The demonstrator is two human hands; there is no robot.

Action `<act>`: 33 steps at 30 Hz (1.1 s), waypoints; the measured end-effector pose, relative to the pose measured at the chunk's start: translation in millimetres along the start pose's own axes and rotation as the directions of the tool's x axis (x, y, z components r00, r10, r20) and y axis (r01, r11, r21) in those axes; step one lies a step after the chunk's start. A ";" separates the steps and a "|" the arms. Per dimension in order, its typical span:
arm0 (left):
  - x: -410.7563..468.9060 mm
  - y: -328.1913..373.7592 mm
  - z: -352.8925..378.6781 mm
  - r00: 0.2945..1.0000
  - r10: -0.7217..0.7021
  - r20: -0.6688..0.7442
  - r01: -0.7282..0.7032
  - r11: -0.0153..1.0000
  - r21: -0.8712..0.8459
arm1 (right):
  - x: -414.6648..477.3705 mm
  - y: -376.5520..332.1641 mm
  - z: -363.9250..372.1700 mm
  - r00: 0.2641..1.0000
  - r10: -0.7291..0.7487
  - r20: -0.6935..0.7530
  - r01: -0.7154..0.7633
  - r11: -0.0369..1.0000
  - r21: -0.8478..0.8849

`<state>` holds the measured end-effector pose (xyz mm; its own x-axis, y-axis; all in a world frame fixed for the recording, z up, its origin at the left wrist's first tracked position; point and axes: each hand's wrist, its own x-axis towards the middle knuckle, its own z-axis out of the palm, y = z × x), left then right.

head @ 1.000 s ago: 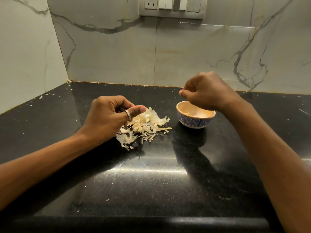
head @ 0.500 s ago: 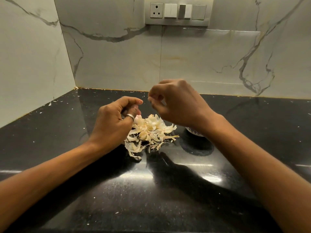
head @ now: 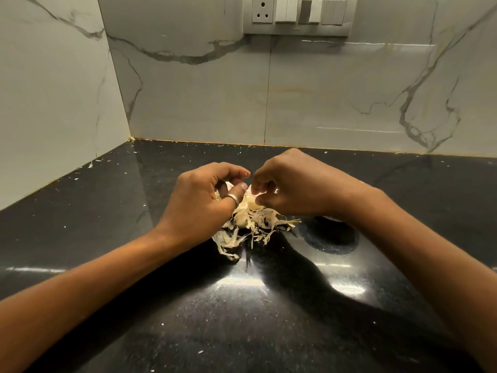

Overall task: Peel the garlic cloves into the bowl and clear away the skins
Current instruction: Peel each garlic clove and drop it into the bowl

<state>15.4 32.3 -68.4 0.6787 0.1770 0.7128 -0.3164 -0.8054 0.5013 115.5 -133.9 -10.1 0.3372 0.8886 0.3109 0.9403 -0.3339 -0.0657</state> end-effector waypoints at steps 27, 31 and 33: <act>43.6 1.0 -47.6 0.772 -0.115 0.625 -0.008 0.982 0.191 | -9.5 -4.4 1.9 0.999 0.014 0.039 -0.023 0.971 0.239; 40.7 -1.8 -45.1 0.750 -0.123 0.650 -0.072 0.962 0.265 | -8.8 -9.8 12.2 0.993 0.020 0.118 -0.046 0.973 0.225; 40.1 -2.6 -44.4 0.748 -0.119 0.653 -0.089 0.957 0.277 | -8.0 -9.4 13.1 0.989 0.037 0.145 -0.068 0.974 0.215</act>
<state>14.0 66.6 -19.3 0.9781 -0.1407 0.1535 -0.1797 -0.9428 0.2808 104.6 -133.8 -24.4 0.3744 0.9121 0.1671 0.9032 -0.3179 -0.2884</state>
